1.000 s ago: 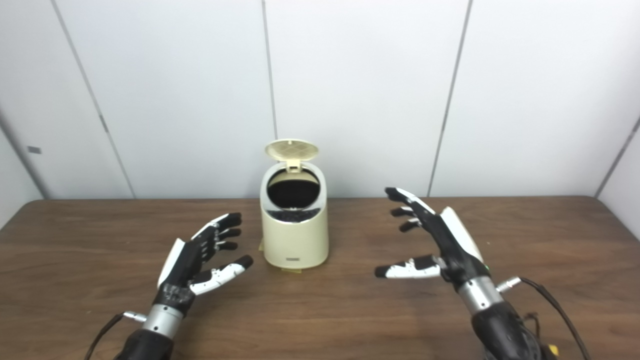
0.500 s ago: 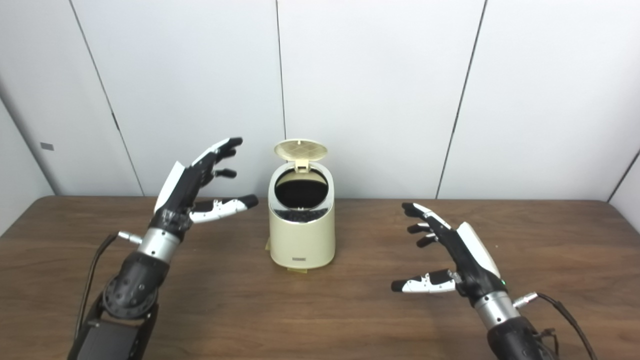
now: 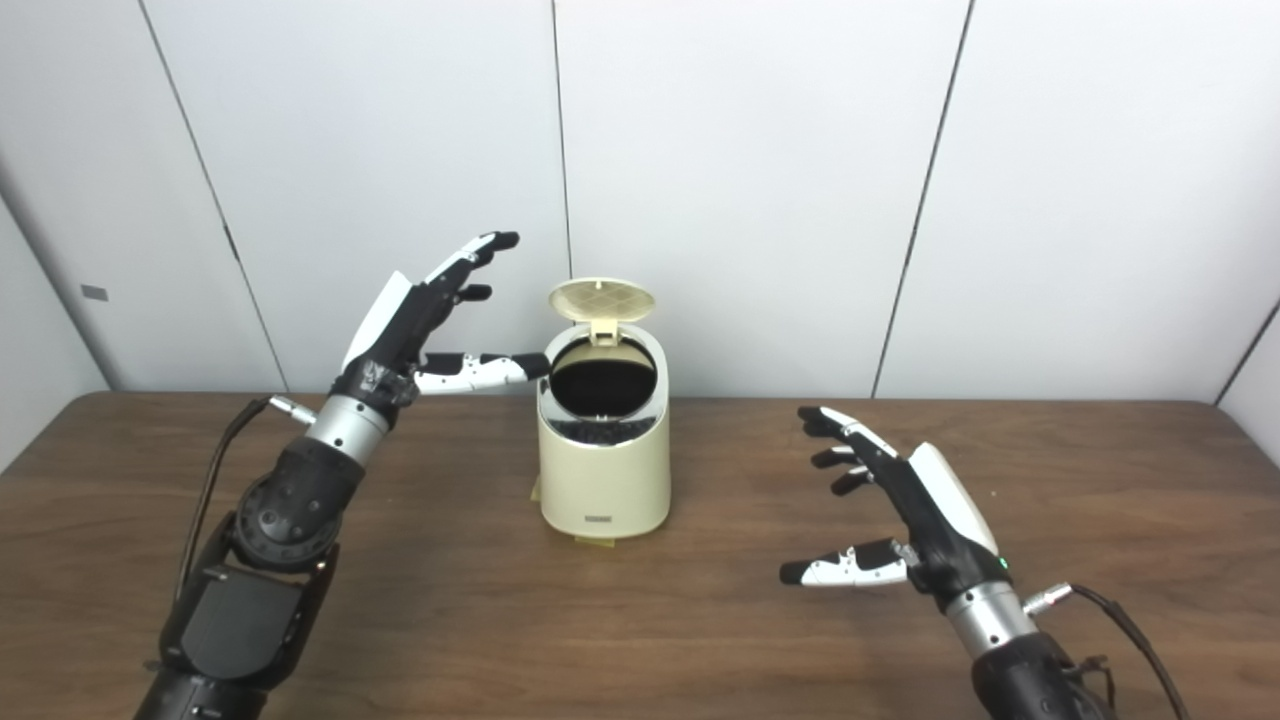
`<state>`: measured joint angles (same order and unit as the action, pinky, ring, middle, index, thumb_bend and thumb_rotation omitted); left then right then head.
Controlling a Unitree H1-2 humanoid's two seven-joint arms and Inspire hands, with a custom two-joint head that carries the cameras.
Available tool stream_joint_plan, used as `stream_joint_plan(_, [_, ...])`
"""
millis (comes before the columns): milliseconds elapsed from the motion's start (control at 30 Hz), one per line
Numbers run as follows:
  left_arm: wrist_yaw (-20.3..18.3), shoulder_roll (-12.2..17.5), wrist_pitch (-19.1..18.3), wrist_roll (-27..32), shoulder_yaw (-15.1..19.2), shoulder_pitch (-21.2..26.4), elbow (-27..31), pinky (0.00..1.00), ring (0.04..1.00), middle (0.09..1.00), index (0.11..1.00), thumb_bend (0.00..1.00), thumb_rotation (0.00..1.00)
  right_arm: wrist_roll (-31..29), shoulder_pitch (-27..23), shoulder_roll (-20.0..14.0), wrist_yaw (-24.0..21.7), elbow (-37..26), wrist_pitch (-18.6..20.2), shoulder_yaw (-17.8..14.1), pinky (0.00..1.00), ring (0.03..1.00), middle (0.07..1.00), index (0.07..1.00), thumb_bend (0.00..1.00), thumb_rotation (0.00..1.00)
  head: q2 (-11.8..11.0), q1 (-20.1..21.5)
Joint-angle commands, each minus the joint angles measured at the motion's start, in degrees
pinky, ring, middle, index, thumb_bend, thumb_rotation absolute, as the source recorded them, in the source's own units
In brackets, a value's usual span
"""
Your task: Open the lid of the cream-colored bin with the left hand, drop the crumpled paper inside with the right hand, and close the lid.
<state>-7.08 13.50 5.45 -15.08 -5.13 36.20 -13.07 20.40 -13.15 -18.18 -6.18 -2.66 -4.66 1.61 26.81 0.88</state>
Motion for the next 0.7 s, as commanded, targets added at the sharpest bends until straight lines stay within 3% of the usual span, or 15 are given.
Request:
stream_joint_plan(0, [0.34, 0.91, 0.43, -1.94, -0.86, 4.41, 0.40, 0.86, 0.973, 0.982, 0.950, 0.95, 0.37, -0.05, -1.86, -0.24, 0.84, -2.35, -0.13, -0.38, 0.60, 0.741, 0.836, 0.844, 0.88, 0.05, 0.18, 0.46])
stream_joint_plan(267, [-0.58, 2.75, 1.35, -6.44, -4.09, 6.36, -1.64, 0.86, 0.969, 0.962, 0.927, 0.98, 0.43, 0.19, -2.08, -0.20, 0.76, -2.44, 0.23, -0.02, 0.60, 0.737, 0.832, 0.843, 0.88, 0.05, 0.13, 1.33])
stream_joint_plan(433, [-0.86, 3.07, 1.19, -6.64, -4.62, 6.33, -1.71, 0.95, 0.997, 0.918, 0.887, 0.98, 0.44, 0.41, -2.14, -0.30, 1.11, -2.03, -0.36, 0.08, 0.60, 0.723, 0.827, 0.843, 0.88, 0.07, 0.14, 1.60])
stream_joint_plan(667, [-1.76, 3.87, 1.52, -7.36, -5.27, 5.94, -0.98, 1.00, 1.000, 0.885, 0.840, 0.97, 0.45, 0.03, -2.09, -0.27, 0.80, -2.67, 0.81, -0.14, 0.61, 0.724, 0.830, 0.847, 0.87, 0.07, 0.17, 1.83])
